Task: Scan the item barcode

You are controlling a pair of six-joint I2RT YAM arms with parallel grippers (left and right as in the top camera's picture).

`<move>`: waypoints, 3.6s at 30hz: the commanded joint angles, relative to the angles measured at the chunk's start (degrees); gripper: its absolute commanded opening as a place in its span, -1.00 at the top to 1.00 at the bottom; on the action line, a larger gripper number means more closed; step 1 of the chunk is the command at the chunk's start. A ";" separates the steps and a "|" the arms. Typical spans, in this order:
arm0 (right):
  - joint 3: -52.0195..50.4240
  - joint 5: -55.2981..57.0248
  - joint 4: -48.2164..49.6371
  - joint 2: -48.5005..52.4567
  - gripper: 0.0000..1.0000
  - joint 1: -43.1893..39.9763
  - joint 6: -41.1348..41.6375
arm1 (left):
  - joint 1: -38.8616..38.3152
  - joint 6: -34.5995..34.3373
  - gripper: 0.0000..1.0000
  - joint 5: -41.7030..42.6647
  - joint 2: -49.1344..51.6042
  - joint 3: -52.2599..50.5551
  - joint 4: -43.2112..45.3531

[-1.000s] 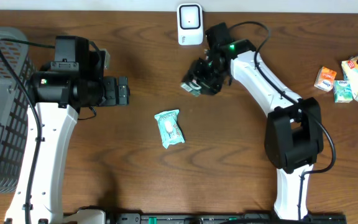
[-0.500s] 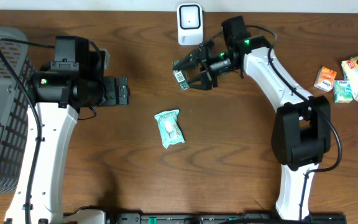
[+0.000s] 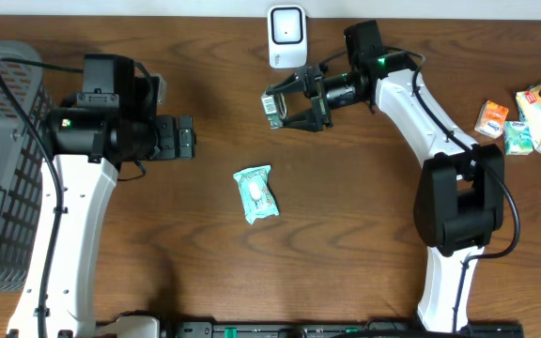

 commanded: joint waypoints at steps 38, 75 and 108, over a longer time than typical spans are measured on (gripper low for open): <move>-0.17 88.96 11.80 5.42 -0.99 20.02 -44.72 | -0.17 0.13 -0.95 -0.55 0.13 -0.24 -0.33; 2.78 87.32 8.57 11.96 -0.04 18.64 -54.14 | -0.17 0.13 -0.96 -0.55 0.13 -0.24 -0.33; 7.23 118.38 47.93 12.00 -0.09 14.10 -82.42 | -0.17 0.13 -0.95 -0.55 0.13 -0.24 -0.33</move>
